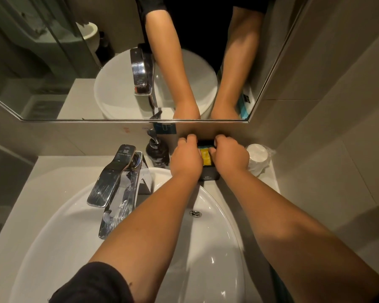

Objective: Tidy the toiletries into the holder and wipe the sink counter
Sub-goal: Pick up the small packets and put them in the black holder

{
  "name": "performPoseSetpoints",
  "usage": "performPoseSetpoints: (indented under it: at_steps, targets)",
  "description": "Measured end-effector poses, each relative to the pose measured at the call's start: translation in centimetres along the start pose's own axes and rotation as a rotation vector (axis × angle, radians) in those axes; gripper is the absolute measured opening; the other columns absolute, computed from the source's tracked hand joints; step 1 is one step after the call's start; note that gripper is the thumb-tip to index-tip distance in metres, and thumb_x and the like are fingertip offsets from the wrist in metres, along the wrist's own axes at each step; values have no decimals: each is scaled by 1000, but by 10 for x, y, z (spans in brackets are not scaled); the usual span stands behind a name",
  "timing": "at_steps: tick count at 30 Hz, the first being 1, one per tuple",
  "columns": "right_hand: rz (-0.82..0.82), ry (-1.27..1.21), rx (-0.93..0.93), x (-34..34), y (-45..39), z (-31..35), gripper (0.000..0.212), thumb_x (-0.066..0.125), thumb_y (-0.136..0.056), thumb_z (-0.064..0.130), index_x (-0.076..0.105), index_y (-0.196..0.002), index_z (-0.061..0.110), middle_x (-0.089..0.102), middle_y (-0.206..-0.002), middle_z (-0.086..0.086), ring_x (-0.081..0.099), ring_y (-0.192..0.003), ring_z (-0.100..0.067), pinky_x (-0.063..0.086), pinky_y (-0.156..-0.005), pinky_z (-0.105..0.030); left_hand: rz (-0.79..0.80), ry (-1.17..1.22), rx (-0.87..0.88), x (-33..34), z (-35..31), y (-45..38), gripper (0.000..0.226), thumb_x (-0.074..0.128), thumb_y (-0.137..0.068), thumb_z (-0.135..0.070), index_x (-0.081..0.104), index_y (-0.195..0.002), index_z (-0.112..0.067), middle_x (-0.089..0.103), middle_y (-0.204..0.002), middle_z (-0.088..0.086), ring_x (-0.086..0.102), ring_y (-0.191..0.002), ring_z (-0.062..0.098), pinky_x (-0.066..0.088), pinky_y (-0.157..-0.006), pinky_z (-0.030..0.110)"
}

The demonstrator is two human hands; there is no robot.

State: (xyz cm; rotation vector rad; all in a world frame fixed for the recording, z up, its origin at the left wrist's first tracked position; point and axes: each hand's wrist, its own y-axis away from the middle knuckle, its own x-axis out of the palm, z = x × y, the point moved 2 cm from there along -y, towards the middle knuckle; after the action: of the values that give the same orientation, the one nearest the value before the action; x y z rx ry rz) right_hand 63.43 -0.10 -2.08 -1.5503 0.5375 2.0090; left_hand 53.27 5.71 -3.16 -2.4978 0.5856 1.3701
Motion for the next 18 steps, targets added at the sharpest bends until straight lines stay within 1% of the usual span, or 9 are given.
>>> performPoseSetpoints:
  at_steps: [4, 7, 10, 12, 14, 18]
  targets:
    - [27, 8, 39, 0, -3, 1, 17, 59, -92, 33, 60, -100, 18, 66, -97, -8, 64, -86, -29, 45, -65, -34, 0, 9, -19, -1, -1, 0, 28, 52, -93, -17, 45, -119, -14, 52, -115, 16, 58, -94, 38, 51, -75, 49]
    - [47, 10, 51, -4, -4, 1, 16, 59, -92, 33, 60, -99, 18, 66, -98, -8, 64, -87, -29, 41, -64, -33, -6, 12, -30, -2, -1, 4, 28, 52, -93, -19, 45, -119, -12, 50, -116, 17, 58, -96, 38, 51, -76, 49]
    - [61, -15, 43, -8, -4, 1, 15, 61, -91, 33, 57, -89, 18, 66, -95, -8, 62, -84, -29, 40, -63, -33, -13, 10, -31, -5, -3, 8, 26, 52, -93, -21, 46, -116, -10, 49, -117, 18, 56, -99, 38, 49, -77, 49]
    - [75, -40, 27, -12, -5, 0, 18, 61, -90, 33, 53, -82, 20, 66, -94, -9, 62, -84, -31, 42, -63, -34, -28, 10, -34, -7, -3, 11, 25, 51, -94, -22, 47, -115, -9, 49, -117, 18, 54, -101, 36, 48, -78, 46]
    - [82, -66, 2, -17, -4, 0, 20, 62, -89, 35, 51, -79, 20, 66, -93, -9, 62, -83, -31, 43, -64, -34, -50, 16, -37, -11, -3, 15, 24, 51, -95, -23, 48, -113, -9, 50, -116, 17, 53, -103, 33, 47, -80, 43]
    - [78, -100, -104, -31, 6, -2, 26, 60, -89, 40, 52, -76, 20, 63, -87, -6, 59, -78, -28, 41, -61, -34, -71, -3, -29, -23, -3, 27, 25, 49, -94, -22, 50, -114, -8, 52, -117, 17, 50, -107, 34, 45, -86, 43]
